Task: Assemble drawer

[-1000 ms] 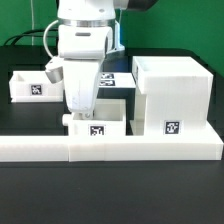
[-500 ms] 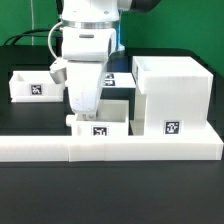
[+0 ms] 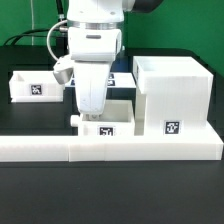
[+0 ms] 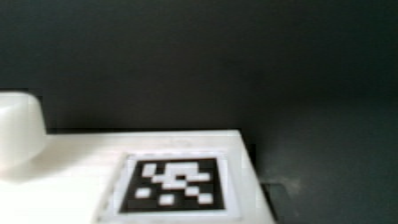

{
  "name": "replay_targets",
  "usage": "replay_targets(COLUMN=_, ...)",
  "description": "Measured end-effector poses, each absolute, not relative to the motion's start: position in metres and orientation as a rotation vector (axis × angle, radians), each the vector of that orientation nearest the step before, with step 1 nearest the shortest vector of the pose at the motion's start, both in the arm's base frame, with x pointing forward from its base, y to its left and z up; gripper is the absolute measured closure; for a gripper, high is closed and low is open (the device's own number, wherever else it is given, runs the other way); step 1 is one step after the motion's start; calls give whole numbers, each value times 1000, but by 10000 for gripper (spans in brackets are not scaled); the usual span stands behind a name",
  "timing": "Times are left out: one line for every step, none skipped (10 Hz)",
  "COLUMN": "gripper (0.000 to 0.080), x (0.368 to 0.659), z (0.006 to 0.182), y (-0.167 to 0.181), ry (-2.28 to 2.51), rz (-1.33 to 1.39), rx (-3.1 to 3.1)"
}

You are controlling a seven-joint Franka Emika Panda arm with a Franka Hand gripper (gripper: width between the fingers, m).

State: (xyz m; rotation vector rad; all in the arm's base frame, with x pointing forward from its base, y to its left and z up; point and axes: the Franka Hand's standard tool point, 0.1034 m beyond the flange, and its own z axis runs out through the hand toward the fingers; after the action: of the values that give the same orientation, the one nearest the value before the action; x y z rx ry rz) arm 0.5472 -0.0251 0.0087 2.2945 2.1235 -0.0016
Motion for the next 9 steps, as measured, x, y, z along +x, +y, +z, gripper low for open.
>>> replay_targets(gripper=757, x=547, z=9, y=-25, ry=2123, rz=-2, rx=2295)
replay_targets(gripper=757, x=547, z=8, y=-25, ry=2126, rz=-4, rx=2294)
replay_targets(gripper=757, x=550, z=9, y=-23, ry=2135, rz=1, rx=2274)
replay_targets(gripper=757, x=551, z=9, y=-24, ry=2130, rz=15, rx=2265)
replay_targets(gripper=757, x=550, z=9, y=-25, ry=2129, rz=11, rx=2269)
replay_targets(gripper=757, x=550, z=9, y=-25, ry=2129, rz=11, rx=2269)
replay_targets(gripper=757, x=550, z=9, y=-23, ry=2134, rz=9, rx=2260)
replay_targets(gripper=757, x=551, z=10, y=-23, ry=2145, rz=-11, rx=2238)
replay_targets(gripper=757, x=553, z=12, y=-22, ry=2161, rz=-57, rx=2225)
